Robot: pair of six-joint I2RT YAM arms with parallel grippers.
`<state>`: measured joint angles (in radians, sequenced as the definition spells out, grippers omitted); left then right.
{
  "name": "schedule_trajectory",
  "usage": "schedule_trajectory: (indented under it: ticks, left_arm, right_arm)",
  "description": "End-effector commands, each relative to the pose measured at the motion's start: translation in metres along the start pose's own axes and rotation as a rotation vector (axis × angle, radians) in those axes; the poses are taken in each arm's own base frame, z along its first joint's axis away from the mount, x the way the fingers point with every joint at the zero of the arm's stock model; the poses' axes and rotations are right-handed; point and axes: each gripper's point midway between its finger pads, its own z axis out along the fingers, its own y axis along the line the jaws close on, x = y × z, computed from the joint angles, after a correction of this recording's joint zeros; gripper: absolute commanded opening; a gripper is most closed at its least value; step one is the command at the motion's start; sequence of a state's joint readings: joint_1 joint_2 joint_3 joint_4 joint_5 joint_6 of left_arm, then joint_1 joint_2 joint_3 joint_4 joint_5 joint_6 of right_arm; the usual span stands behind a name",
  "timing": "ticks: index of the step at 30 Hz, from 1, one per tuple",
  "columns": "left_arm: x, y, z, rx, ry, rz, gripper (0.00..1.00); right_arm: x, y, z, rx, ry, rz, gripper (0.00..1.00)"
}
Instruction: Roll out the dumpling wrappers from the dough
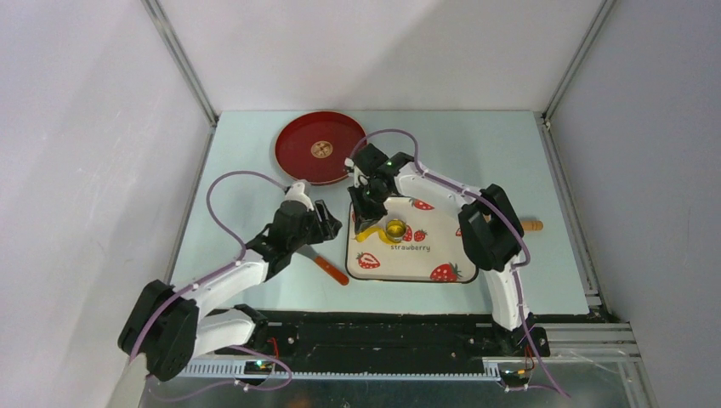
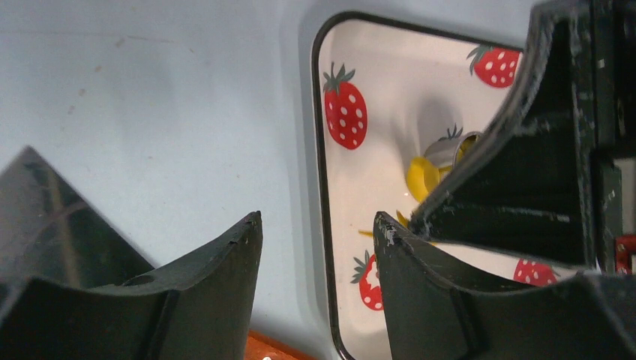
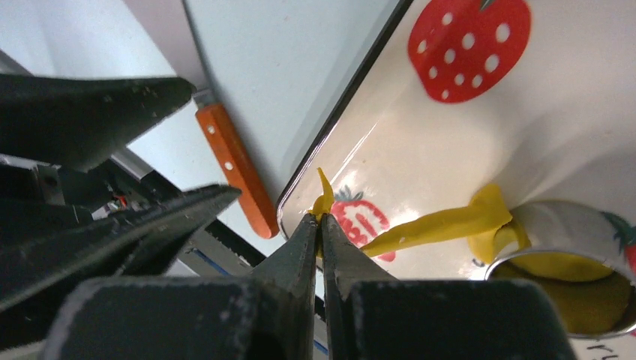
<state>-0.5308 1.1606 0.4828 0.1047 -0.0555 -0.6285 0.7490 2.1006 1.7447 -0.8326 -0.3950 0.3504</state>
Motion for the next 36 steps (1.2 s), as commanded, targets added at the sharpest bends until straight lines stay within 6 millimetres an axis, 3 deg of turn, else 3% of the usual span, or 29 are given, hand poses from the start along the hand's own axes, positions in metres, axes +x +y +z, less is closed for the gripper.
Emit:
schedule_trajectory:
  ticks: [1,10,20,26,36]
  left_arm:
    - [-0.026,0.003,-0.008,-0.017,-0.112,-0.016,0.61]
    - [-0.023,0.000,-0.006,-0.001,-0.090,-0.022,0.61]
    - [-0.015,-0.002,0.002,0.005,-0.044,-0.022,0.61]
    - [-0.010,-0.002,0.005,0.008,-0.024,-0.023,0.61]
    - [-0.007,-0.002,0.007,0.013,-0.008,-0.020,0.61]
  right_arm:
    - [0.006,0.027,-0.026,-0.059,-0.051,-0.025,0.08]
    - [0.037,0.038,-0.063,-0.079,-0.102,-0.034,0.08]
    - [0.064,0.014,-0.111,-0.006,-0.205,0.005,0.08]
    - [0.053,-0.011,-0.150,0.004,-0.303,0.050,0.09]
    - [0.010,-0.090,-0.213,0.001,-0.498,0.202,0.10]
